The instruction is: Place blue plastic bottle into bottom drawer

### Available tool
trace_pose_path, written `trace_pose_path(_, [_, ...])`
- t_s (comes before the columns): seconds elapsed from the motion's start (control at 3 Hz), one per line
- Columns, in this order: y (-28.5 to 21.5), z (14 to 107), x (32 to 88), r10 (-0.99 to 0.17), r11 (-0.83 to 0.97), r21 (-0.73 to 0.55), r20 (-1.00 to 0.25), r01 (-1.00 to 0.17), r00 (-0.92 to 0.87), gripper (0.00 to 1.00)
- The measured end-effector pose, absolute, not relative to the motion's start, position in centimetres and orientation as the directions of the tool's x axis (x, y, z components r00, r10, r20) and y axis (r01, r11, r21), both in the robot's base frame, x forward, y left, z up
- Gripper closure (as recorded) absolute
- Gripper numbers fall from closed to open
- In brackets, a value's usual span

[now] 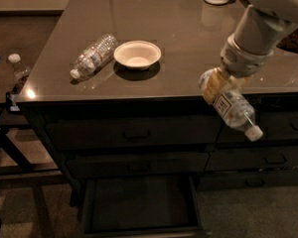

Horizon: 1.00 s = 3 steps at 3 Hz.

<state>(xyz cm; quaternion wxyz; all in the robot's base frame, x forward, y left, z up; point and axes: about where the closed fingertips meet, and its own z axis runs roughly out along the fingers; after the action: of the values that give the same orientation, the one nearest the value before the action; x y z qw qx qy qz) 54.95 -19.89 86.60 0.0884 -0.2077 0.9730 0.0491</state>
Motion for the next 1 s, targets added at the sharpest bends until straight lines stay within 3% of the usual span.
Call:
trace_pose_path(0.33, [-20.0, 84.3, 51.5, -0.384, 0.913, 0.092, -0.131, -0.397, -0.914, 1.00])
trace_pose_path(1.0, [-20.8, 80.9, 50.4, -0.337, 0.926, 0.135, -0.122, -0.352, -0.934, 1.00])
